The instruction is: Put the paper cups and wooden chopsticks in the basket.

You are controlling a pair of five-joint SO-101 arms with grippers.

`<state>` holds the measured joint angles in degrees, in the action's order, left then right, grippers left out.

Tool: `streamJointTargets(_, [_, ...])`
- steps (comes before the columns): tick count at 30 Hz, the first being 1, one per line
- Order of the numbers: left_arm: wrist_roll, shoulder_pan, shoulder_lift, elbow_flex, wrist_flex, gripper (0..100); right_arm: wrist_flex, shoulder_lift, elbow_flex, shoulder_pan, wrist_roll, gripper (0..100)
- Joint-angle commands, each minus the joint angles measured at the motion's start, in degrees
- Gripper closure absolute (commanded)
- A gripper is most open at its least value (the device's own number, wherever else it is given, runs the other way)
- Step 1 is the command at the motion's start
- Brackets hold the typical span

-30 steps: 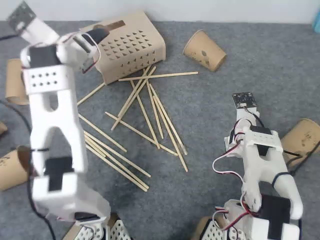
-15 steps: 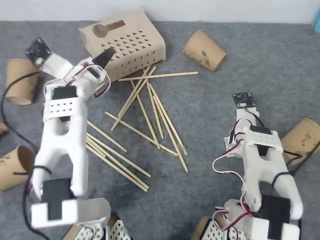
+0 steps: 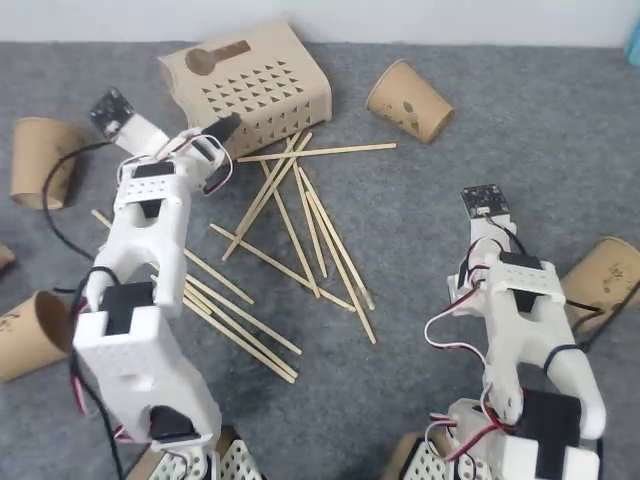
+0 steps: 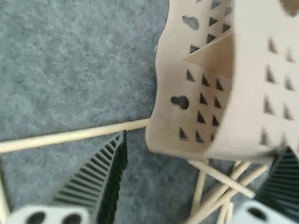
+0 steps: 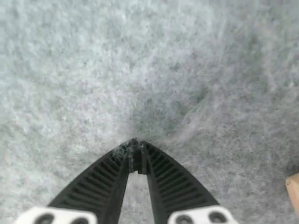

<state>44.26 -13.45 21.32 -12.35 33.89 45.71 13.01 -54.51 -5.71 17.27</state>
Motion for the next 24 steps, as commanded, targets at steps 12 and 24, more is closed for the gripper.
streamJointTargets(12, [-0.62, 7.03, 1.14, 3.38, -18.64, 55, -0.40, 3.12, 0.18, 0.57, 1.32, 99.1])
streamJointTargets(24, [-0.62, 10.55, 2.55, 3.47, -22.95, 60, -0.40, 3.12, 0.00, 1.36, 1.32, 99.1])
